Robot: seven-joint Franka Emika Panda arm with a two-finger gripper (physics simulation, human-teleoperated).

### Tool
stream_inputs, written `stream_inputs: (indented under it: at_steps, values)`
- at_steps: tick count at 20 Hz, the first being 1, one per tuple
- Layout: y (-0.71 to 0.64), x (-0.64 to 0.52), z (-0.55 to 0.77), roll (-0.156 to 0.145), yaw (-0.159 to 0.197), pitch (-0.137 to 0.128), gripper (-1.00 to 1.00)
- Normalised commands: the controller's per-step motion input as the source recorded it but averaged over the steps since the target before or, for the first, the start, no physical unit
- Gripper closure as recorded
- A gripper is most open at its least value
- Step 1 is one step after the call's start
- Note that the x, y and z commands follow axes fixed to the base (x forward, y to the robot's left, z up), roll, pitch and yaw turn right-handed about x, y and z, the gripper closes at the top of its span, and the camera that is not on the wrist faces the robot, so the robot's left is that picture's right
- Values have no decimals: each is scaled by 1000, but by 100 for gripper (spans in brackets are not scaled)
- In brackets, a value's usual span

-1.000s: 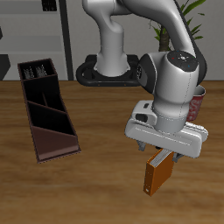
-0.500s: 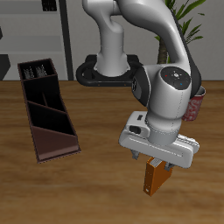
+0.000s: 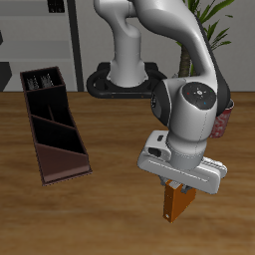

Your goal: Place the left striped book into the right desk caddy's right compartment and place the right striped book into the right desk caddy's right compartment and place the orange book into the right desk caddy's left compartment

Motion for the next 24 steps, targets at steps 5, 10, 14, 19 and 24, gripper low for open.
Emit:
stream_inputs:
  at_steps: [5,10,14,19,24]
  values:
    - [-33,-181,361,10,35,-57,100]
    - [-180,-251,680,-8,29,-82,100]
    - [-297,-421,861,-7,82,-90,100]
    - [-421,-563,878,-10,126,-77,100]
    - [-397,-338,425,8,105,-48,100]
